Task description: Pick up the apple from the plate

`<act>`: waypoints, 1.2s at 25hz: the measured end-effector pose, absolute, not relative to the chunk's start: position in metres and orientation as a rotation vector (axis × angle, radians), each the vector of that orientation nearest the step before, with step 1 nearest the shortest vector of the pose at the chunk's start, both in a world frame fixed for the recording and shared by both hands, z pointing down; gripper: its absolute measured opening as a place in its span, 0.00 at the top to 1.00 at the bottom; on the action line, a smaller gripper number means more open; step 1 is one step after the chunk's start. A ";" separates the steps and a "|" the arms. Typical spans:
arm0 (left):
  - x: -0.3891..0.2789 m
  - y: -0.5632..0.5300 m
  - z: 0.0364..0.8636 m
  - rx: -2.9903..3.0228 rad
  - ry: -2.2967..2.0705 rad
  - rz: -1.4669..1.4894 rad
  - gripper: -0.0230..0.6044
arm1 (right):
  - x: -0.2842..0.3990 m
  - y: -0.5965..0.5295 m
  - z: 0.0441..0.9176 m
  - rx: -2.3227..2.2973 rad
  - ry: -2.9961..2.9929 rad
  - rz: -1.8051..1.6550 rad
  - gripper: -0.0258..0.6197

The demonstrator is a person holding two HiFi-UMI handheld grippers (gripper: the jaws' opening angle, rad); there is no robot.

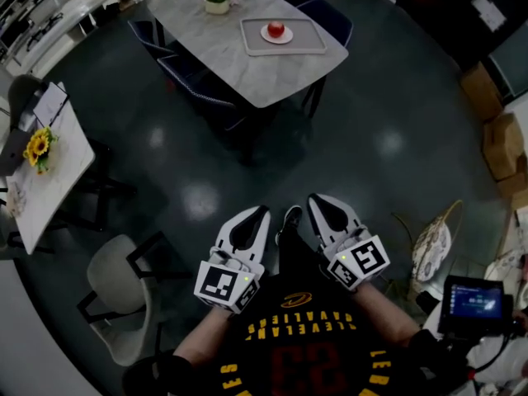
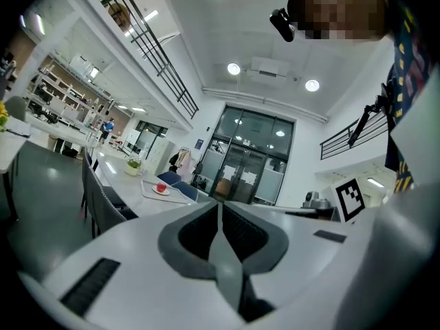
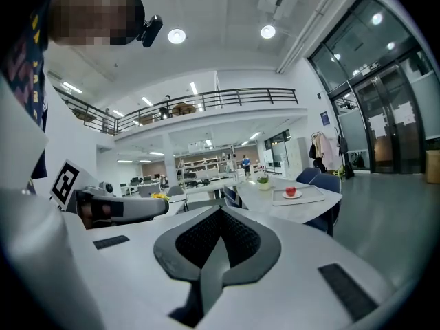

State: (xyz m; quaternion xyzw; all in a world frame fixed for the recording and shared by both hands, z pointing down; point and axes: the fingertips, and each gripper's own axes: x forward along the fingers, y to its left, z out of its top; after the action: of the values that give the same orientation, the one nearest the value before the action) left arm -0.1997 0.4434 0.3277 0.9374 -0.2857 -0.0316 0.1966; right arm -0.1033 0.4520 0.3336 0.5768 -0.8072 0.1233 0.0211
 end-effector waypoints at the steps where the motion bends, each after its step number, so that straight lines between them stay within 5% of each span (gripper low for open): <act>1: -0.196 0.436 0.329 2.626 -0.809 -0.080 0.92 | -0.099 0.443 0.336 1.788 -2.508 0.397 0.95; 20: -0.013 0.214 0.323 2.554 -0.966 -0.040 0.92 | 0.106 0.237 0.342 1.767 -2.595 0.523 0.95; 30: 0.007 0.057 0.354 2.479 -1.058 0.018 0.92 | 0.176 0.120 0.373 1.823 -2.532 0.654 0.95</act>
State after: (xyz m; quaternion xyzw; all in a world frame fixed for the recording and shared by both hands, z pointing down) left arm 0.0069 0.0572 0.3536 0.8970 -0.3827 0.0066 0.2211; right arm 0.1761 0.1202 0.3731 0.5717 -0.7940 0.2052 -0.0229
